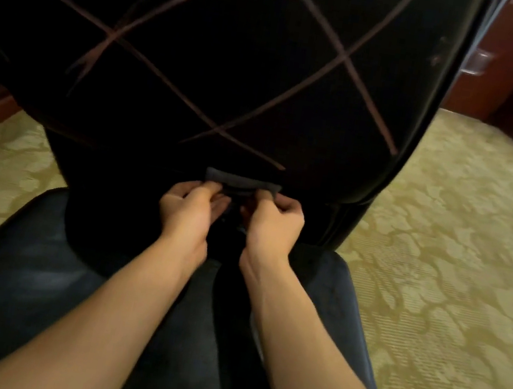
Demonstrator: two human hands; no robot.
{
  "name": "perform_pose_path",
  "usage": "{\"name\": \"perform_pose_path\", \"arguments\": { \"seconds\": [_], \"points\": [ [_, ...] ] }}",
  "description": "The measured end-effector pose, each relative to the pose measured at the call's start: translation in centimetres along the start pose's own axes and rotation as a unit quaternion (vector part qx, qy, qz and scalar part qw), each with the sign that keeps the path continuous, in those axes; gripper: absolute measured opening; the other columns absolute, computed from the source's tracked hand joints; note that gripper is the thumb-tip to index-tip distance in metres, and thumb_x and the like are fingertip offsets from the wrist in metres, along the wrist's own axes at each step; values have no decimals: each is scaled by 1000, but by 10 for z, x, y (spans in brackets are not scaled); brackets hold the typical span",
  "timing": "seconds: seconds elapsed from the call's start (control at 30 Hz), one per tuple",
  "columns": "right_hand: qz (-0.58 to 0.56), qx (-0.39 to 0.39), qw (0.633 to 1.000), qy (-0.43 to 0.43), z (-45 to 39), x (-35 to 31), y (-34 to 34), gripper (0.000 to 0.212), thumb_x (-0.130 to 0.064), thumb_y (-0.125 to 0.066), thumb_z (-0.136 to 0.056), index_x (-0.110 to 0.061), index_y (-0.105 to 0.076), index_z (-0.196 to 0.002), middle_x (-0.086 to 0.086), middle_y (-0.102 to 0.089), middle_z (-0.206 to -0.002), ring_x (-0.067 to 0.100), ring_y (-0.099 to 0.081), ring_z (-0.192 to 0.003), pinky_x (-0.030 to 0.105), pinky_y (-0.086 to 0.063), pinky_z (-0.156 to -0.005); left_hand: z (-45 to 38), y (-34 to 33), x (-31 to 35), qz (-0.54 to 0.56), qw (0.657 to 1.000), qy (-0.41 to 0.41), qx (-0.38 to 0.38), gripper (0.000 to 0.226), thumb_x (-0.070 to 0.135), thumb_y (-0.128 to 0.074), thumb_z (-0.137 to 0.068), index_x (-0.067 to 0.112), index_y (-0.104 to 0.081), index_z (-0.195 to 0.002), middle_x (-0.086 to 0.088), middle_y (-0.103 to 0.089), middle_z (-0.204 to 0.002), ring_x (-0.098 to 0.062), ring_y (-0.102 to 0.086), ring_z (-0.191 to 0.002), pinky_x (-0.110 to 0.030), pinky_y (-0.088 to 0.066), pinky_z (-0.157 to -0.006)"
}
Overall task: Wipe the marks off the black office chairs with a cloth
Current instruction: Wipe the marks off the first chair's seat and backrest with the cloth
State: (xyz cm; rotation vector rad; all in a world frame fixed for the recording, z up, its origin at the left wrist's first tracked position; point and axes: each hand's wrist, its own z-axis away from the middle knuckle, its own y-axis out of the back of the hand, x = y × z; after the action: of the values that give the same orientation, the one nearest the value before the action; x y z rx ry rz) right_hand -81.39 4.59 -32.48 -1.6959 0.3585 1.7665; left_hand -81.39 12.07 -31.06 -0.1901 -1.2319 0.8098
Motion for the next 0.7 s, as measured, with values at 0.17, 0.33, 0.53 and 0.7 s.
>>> {"name": "perform_pose_path", "arguments": {
  "seconds": [0.17,0.33,0.53,0.7],
  "points": [
    [53,59,996,51,-48,-19,55,27,-40,-62,-60,-20,-55,-78,9,-69,-77,32,-70,-79,54,-56,-80,16,-56,-46,0,996,90,-25,27,-9,-55,-92,-7,-56,-119,-17,-59,-80,-20,-59,-65,-20,-54,-50],
    [44,104,993,31,-79,-30,108,29,-27,-65,-73,-9,-56,-95,12,-67,-79,24,-66,-66,40,-56,-63,38,-94,-84,-7,980,177,-92,17,-9,-57,-92,2,-56,-80,-14,-57,-71,-11,-59,-45,-17,-51,-45],
    [86,95,991,25,-84,-18,91,29,-40,-61,-56,-24,-44,-73,7,-56,-66,22,-55,-58,42,-50,-56,32,-86,-77,30,984,162,-62,21,-10,-58,-92,1,-55,-74,-16,-58,-67,-14,-60,-47,-16,-51,-43],
    [115,82,990,27,-44,6,28,18,-27,-67,-76,-18,-52,-82,15,-70,-91,32,-67,-88,48,-54,-85,1,-42,-42,51,993,106,28,23,-9,-60,-90,3,-56,-70,-9,-61,-57,-12,-61,-43,-19,-50,-40]
  ]
}}
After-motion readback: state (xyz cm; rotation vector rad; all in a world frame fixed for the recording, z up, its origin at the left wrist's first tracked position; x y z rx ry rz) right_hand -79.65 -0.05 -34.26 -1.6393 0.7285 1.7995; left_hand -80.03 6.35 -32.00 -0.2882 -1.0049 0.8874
